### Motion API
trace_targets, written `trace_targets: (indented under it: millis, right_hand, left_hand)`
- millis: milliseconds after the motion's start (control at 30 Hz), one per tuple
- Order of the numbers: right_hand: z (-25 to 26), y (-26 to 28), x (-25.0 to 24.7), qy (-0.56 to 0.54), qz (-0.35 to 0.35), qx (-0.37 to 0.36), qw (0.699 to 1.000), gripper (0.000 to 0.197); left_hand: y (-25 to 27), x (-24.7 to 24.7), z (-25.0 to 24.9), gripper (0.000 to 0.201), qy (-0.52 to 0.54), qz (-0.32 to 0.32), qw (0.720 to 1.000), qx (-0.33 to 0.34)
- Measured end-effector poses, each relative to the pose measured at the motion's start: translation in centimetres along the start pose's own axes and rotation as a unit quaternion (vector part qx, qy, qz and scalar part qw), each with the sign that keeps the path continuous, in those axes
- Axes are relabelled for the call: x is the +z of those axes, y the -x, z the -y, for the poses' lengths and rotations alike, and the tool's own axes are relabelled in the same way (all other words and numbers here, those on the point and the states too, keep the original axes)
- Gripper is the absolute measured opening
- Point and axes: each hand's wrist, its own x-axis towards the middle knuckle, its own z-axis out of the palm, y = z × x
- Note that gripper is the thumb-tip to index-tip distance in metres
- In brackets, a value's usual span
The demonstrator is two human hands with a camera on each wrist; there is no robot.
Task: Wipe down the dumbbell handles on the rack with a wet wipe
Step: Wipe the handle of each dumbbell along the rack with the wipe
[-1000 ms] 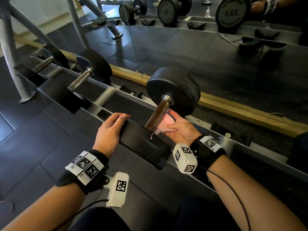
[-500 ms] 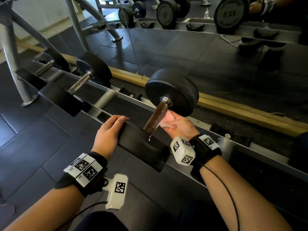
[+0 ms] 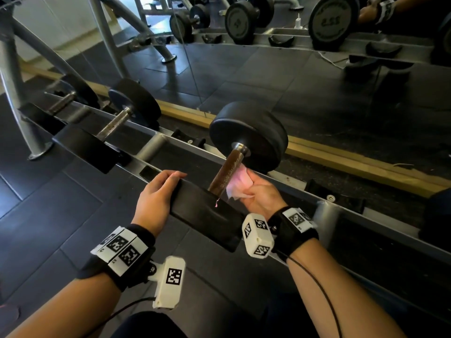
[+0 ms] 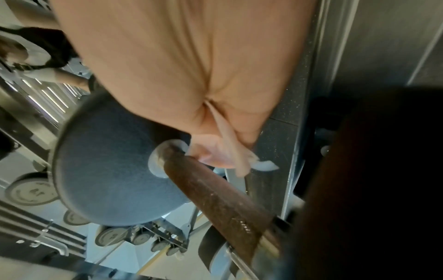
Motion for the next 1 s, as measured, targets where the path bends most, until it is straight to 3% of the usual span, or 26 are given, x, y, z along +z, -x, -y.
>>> trace_targets:
  millis: [200, 367, 500, 667, 800, 900, 1000]
  right_hand:
    - [0.5, 0.4, -0.2, 0.006, 0.101, 0.036, 0.994, 0.076]
    - [0.8, 1.7, -2.4, -0.01, 0.172, 0.075, 0.982, 0.075]
    - [1.2, -0.3, -1.8, 0.071, 0.115, 0.11, 0.985, 0.076]
    - [0.8, -1.2, -0.5, 0.124, 0.151, 0.122, 0.973, 0.087]
    - [0.2, 0.2, -2.3, 0.019, 0.193, 0.132, 0.972, 0.093]
    - [0.2, 1.0, -3.5, -0.043, 0.154, 0.135, 0.978, 0.098]
    - [0.4, -0.1, -2.8, 0.004, 0.109, 0.125, 0.986, 0.1]
  left_hand:
    - [0.1, 0.0, -0.2, 0.036, 0.003, 0.0, 1.0, -0.005]
    - [-0.1, -0.1, 0.1, 0.028, -0.016, -0.009, 1.0, -0.004]
    - [0.0, -0.1, 0.0, 0.03, -0.016, -0.003, 1.0, -0.004]
    - [-0.1, -0.1, -0.1, 0.03, -0.023, -0.003, 1.0, 0.001]
    - [-0.1, 0.0, -0.1, 0.03, -0.013, -0.005, 1.0, 0.001]
    - [0.0, 0.1, -0.3, 0.03, -0.005, -0.005, 1.0, -0.002]
    - [0.0, 0.2, -0.4, 0.03, -0.004, -0.006, 1.0, 0.002]
